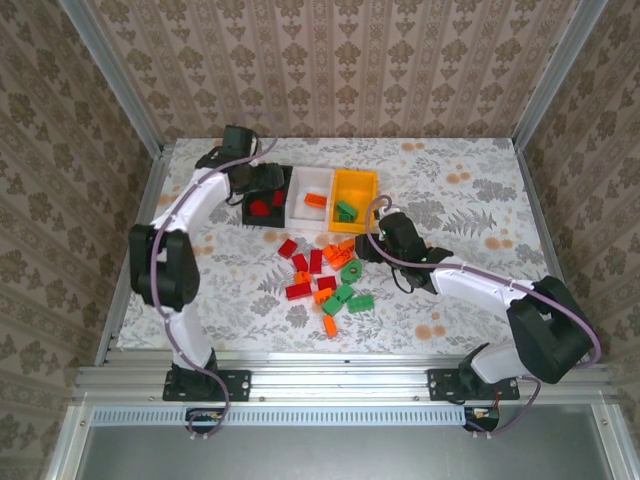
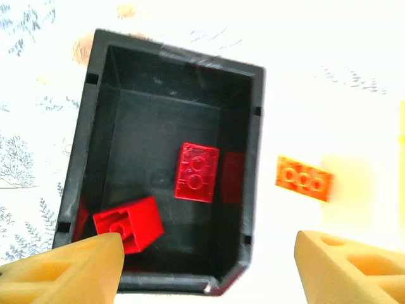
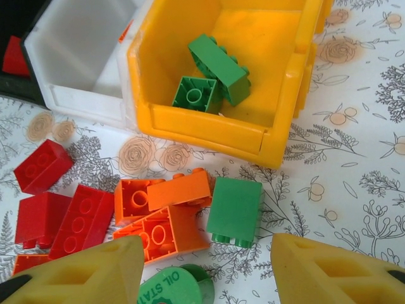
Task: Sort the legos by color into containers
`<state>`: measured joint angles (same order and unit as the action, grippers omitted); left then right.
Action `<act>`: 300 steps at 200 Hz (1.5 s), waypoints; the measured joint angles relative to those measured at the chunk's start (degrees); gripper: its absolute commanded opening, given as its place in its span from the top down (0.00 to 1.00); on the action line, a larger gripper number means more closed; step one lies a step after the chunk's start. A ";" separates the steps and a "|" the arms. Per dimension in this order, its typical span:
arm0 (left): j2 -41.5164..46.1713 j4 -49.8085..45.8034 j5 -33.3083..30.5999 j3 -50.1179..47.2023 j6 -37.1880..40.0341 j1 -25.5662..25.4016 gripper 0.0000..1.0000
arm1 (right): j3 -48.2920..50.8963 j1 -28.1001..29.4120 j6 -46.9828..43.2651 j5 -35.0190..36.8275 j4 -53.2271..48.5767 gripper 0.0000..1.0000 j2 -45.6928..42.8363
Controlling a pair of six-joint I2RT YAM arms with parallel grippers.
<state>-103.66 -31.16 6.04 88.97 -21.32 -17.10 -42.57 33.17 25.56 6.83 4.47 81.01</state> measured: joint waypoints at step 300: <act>2.69 16.39 -9.33 -31.06 4.66 -14.56 0.68 | 0.00 0.83 0.00 0.00 0.11 0.43 1.14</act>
<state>-100.97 -14.76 -3.29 57.91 -16.67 -31.66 -42.57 34.00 25.56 6.83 4.58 82.15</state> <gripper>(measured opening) 0.334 0.568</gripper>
